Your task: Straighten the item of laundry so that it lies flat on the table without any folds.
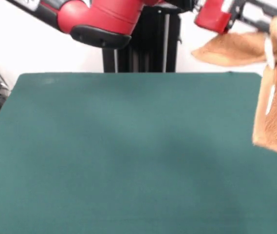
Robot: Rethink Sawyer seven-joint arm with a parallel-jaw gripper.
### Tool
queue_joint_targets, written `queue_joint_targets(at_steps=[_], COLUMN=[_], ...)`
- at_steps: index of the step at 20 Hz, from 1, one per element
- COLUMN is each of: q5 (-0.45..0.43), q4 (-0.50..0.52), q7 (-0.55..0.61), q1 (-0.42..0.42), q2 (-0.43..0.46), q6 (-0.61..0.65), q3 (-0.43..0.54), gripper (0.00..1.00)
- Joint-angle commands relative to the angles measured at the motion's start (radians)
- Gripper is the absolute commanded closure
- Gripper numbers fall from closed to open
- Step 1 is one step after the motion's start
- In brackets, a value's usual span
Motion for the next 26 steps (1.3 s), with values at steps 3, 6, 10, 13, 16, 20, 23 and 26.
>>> queue_joint_targets(at_steps=[3,6,10,13,16,20,23,26], q5=[0.036,0.043,0.027,0.041,0.107,0.086,0.102,0.131], q4=[-0.203,-0.212,-0.326,-0.387,-0.407,-0.476,-0.474,-0.423], q7=[0.187,0.135,0.163,0.17,0.12,0.174,0.206,0.205], q1=[0.465,0.469,0.647,0.686,0.64,0.682,0.686,0.674], q2=[-0.669,-0.673,-0.743,-0.753,-0.746,-0.74,-0.74,-0.722], q6=[0.146,0.201,0.466,0.665,0.818,0.955,0.99,0.923], q3=[-0.819,-0.823,-1.046,-1.093,-1.039,-1.087,-1.091,-1.07], gripper=[1.0,1.0,1.0,1.0,1.0,1.0,1.0,1.0])
